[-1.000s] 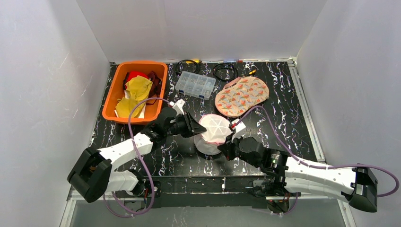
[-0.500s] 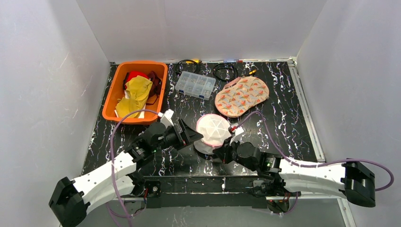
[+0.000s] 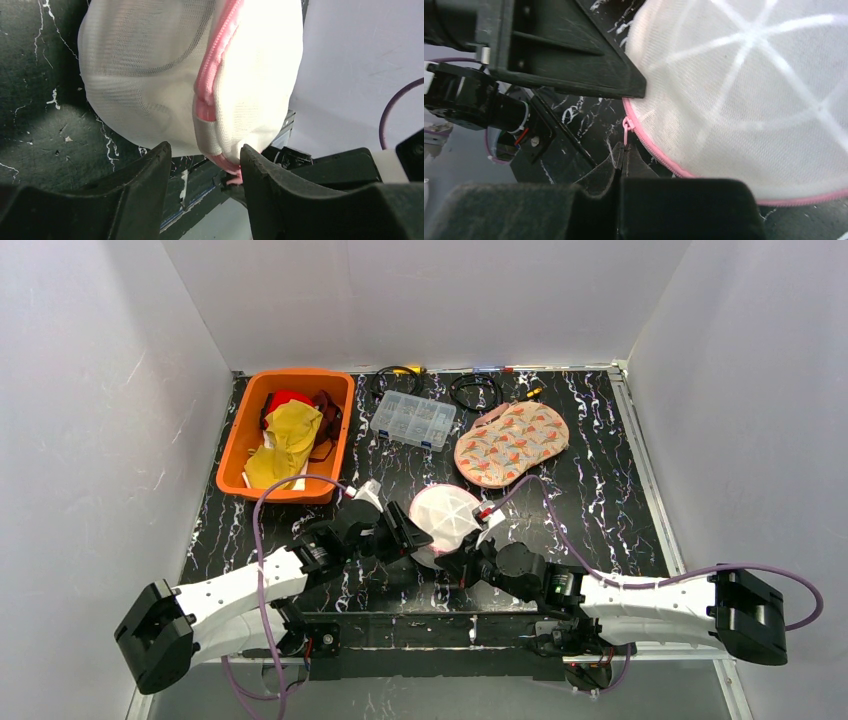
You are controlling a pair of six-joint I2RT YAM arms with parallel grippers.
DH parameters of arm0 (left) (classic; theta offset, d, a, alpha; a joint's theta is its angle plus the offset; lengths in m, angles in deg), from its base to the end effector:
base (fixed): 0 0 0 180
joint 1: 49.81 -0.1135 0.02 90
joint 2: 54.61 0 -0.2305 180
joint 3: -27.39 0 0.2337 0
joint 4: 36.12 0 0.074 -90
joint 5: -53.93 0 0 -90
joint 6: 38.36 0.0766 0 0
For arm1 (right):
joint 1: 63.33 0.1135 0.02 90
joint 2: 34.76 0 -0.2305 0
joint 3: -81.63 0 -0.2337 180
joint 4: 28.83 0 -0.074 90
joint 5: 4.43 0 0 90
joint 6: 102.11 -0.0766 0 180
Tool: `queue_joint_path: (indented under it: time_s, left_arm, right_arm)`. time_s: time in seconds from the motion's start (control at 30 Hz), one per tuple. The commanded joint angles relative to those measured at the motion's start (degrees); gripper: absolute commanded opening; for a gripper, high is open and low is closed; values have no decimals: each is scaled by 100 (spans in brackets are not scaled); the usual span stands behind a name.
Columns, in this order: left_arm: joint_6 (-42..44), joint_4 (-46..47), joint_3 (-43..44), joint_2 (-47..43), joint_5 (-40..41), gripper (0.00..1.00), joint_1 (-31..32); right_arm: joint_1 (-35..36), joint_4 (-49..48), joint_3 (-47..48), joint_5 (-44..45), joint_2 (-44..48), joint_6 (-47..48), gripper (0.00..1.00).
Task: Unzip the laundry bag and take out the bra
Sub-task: Unzip the laundry bag at the center of the board.
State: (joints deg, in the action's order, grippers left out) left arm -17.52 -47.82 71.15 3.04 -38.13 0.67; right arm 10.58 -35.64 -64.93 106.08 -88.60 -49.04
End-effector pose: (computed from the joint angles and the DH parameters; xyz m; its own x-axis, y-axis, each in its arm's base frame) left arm 0.1629 -0.2018 0.1871 -0.8375 -0.4524 -0.3064 0.0247 0.5287 -0.8484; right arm 0.0936 0.2277 0.1839 -0.5361 0.1721 -0.8265 -0.6048 0.6047 0.5182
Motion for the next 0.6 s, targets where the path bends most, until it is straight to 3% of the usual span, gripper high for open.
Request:
queue_joint_path:
  time_s: [0.0, 0.27, 0.57]
  left_arm:
    - [-164, -28, 214, -33, 422, 49, 31]
    - [-180, -93, 223, -100, 718, 34, 28]
    - [-163, -281, 247, -255, 855, 0, 24]
  right_arm:
    - [65, -702, 110, -130, 87, 113, 1]
    - [140, -639, 126, -106, 72, 140, 1]
    - [171, 112, 180, 172, 397, 205, 1]
